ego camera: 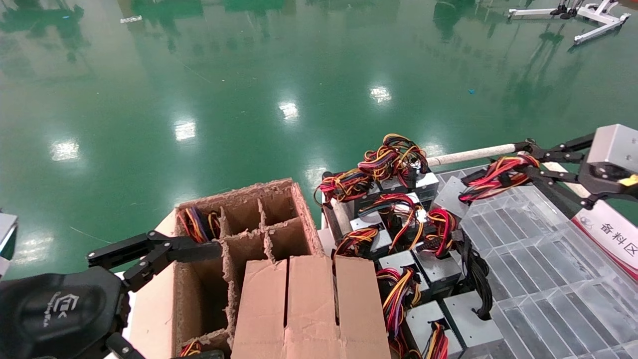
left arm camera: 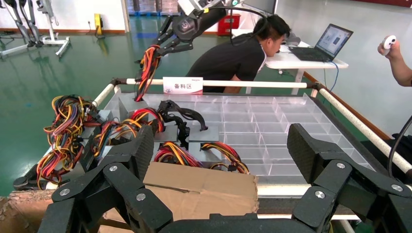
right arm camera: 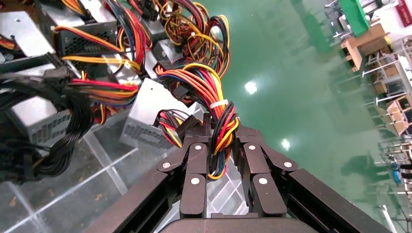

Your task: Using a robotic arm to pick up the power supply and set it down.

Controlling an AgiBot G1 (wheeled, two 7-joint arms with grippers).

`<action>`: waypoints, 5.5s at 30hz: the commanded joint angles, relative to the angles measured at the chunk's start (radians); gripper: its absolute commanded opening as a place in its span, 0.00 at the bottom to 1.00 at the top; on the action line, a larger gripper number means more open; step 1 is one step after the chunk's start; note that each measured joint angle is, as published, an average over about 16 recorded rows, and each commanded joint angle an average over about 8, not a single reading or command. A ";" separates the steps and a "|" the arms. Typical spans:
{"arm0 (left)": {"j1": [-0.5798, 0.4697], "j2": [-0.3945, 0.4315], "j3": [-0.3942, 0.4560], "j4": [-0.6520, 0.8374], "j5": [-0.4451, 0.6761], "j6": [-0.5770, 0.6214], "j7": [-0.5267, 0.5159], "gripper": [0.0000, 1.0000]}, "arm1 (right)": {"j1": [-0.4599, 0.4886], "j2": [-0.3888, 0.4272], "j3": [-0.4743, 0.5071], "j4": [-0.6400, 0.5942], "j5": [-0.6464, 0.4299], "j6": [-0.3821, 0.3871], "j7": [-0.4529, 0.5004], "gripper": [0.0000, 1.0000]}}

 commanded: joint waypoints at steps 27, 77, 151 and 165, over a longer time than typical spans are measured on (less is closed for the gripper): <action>0.000 0.000 0.000 0.000 0.000 0.000 0.000 1.00 | 0.014 0.025 -0.015 0.012 -0.022 -0.028 -0.002 0.00; 0.000 0.000 0.000 0.000 0.000 0.000 0.000 1.00 | 0.060 0.076 -0.065 0.146 -0.095 -0.118 0.087 0.00; 0.000 0.000 0.000 0.000 0.000 0.000 0.000 1.00 | -0.229 -0.005 -0.002 0.475 0.117 -0.025 0.368 1.00; 0.000 0.000 0.000 0.000 0.000 0.000 0.000 1.00 | -0.432 0.038 0.056 0.710 0.329 -0.053 0.555 1.00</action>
